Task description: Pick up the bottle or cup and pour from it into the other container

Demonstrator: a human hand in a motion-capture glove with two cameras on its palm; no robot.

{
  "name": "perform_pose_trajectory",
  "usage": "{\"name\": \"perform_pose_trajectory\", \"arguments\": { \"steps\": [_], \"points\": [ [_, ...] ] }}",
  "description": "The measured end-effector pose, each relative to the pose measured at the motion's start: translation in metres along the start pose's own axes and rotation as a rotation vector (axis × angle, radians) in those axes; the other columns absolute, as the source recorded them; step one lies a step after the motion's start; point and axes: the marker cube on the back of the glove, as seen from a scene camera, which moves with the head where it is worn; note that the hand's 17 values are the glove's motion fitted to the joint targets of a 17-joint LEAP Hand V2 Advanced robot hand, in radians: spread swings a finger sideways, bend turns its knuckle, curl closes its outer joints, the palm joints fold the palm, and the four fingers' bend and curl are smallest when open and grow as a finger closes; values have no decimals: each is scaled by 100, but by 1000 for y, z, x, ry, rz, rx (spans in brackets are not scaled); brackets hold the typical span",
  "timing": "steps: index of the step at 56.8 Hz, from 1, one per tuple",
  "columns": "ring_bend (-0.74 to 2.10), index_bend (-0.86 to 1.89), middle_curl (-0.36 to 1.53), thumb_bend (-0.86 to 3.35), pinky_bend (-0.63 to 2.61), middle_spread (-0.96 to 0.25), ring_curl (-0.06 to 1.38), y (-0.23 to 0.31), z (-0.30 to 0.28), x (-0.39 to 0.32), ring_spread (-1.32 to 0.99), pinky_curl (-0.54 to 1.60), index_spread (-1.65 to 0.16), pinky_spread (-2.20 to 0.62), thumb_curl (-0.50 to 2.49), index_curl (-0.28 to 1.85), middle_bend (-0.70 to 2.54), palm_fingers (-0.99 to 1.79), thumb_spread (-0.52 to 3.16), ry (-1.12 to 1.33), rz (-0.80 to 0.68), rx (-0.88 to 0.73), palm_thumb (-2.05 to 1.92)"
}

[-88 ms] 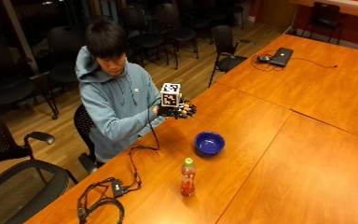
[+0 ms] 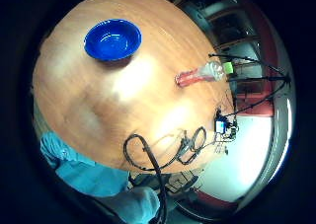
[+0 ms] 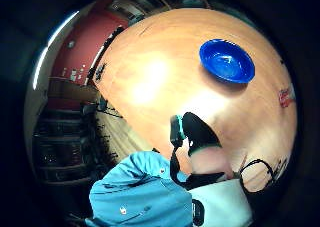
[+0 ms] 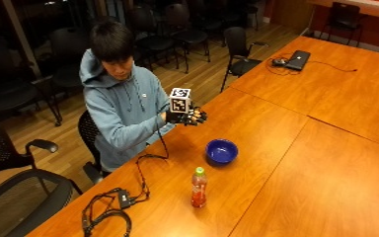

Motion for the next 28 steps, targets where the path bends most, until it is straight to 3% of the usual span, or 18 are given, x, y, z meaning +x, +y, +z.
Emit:
{"name": "perform_pose_trajectory", "arguments": {
  "steps": [11, 28],
  "points": [
    [23, 18, 15, 17, 42, 0, 11, 16, 4, 12, 13, 14, -35, 21, 23, 18, 19, 18, 91, -16, 14, -21, 52],
    [25, 17, 22, 5, 42, 0, 17, 42, -4, 64, 15, 17, -37, 24, 31, 25, 19, 17, 101, -18, 95, -10, 59]
  ]
}}
